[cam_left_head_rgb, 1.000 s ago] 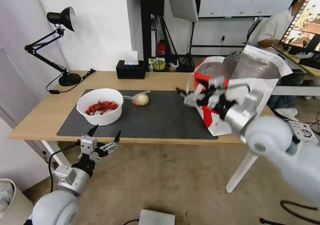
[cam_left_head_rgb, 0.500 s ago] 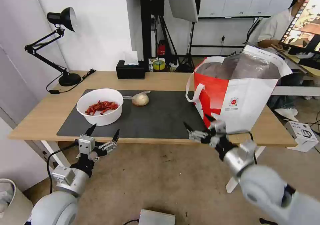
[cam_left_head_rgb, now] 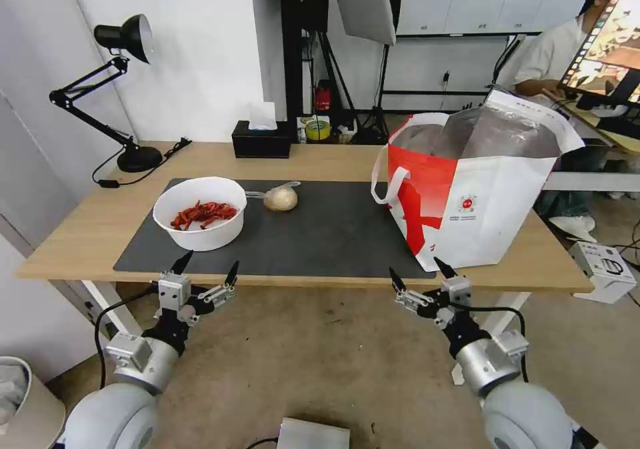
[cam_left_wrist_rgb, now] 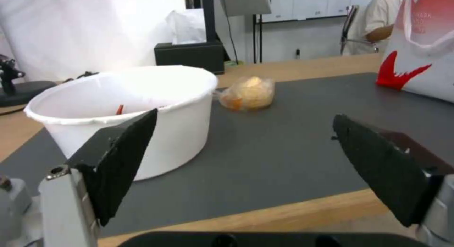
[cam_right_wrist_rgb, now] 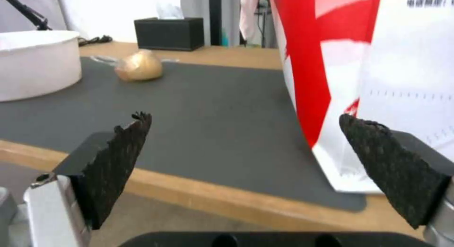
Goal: Pick up the trash from the table and place it into the takeout bag.
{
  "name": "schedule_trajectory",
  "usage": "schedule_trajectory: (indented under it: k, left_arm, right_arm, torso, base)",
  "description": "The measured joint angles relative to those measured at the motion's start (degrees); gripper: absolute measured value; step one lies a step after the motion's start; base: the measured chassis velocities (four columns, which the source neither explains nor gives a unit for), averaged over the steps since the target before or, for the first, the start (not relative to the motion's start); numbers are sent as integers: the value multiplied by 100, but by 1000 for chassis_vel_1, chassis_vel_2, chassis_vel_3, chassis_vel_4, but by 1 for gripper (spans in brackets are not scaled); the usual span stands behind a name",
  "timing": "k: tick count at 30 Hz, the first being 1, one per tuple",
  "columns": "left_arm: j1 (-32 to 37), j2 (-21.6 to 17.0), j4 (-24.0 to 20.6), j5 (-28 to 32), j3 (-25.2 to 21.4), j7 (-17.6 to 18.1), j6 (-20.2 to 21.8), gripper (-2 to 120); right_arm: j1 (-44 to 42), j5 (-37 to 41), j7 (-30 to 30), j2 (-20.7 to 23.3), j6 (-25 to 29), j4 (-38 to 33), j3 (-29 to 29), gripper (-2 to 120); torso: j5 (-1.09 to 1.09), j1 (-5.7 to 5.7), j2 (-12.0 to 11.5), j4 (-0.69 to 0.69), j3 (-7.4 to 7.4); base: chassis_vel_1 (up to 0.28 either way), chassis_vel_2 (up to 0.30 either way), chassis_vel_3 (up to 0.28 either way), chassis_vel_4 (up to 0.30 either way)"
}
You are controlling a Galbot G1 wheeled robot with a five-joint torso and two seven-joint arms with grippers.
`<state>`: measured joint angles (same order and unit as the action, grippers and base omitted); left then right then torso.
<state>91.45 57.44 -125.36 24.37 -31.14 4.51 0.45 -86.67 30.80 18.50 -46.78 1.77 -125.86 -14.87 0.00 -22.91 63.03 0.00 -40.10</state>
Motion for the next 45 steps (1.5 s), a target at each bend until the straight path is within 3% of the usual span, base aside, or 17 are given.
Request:
schedule_trajectory:
  k: [45]
  left_arm:
    - [-41, -22, 111, 18, 33, -27, -55, 100]
  right_arm:
    - [-155, -34, 84, -160, -7, 19, -40, 100]
  torso:
    - [0, 0, -1, 0, -1]
  base:
    - [0, 0, 0, 0]
